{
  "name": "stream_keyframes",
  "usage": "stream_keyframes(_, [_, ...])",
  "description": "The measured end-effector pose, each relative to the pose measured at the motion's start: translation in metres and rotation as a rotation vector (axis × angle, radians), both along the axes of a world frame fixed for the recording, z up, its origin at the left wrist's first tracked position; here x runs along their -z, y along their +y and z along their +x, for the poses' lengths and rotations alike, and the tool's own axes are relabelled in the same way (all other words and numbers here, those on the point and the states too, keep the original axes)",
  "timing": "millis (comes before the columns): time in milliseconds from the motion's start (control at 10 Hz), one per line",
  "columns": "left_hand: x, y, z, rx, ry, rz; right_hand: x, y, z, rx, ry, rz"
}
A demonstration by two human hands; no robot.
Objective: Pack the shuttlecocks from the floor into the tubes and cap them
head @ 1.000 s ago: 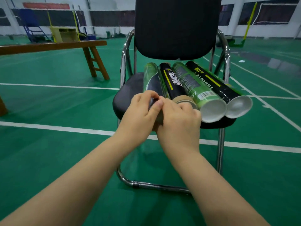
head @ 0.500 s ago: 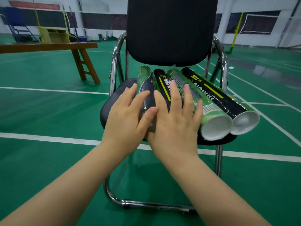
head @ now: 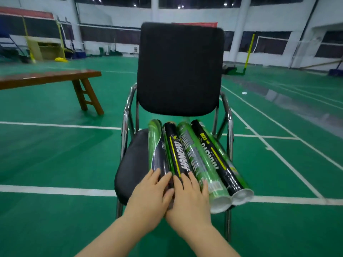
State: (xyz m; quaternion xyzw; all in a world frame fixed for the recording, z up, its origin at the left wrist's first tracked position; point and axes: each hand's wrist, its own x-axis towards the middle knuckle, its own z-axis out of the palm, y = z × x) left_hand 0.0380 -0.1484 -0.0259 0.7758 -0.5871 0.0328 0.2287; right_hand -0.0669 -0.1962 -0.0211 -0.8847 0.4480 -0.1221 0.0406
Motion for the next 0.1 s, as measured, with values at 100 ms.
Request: stream_keyframes(100, [-0.0641,0.0211,0.0025,-0.056,0.03,0.346,-0.0756,0.0031,-0.0143,-0.019,0.105,0.314])
